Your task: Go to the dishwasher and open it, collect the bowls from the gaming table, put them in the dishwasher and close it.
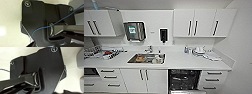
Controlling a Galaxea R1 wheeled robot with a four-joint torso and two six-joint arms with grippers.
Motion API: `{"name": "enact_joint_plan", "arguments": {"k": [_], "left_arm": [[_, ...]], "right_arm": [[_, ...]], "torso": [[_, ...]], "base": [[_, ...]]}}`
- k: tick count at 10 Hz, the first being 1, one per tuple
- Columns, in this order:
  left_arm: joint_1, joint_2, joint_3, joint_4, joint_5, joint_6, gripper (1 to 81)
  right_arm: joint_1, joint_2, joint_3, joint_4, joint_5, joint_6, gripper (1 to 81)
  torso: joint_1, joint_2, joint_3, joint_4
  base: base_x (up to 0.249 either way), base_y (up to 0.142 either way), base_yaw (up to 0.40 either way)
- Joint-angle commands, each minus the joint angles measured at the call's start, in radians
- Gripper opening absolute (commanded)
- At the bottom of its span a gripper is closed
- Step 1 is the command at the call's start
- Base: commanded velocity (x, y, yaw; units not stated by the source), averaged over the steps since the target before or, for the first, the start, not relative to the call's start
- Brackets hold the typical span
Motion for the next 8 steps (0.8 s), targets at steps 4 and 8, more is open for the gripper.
{"name": "enact_joint_plan", "arguments": {"k": [4, 8], "left_arm": [[-0.054, -0.012, 0.004, 0.007, 0.048, 0.006, 81.1], [-0.056, -0.016, 0.004, 0.010, 0.048, 0.006, 81.1]], "right_arm": [[0.043, -0.011, -0.015, 0.004, -0.035, 0.009, 81.1], [0.014, 0.000, -0.025, 0.081, -0.055, 0.072, 81.1]], "torso": [[0.000, 0.000, 0.000, 0.000], [0.000, 0.000, 0.000, 0.000]], "base": [[0.000, 0.000, 0.242], [0.000, 0.000, 0.355]]}}
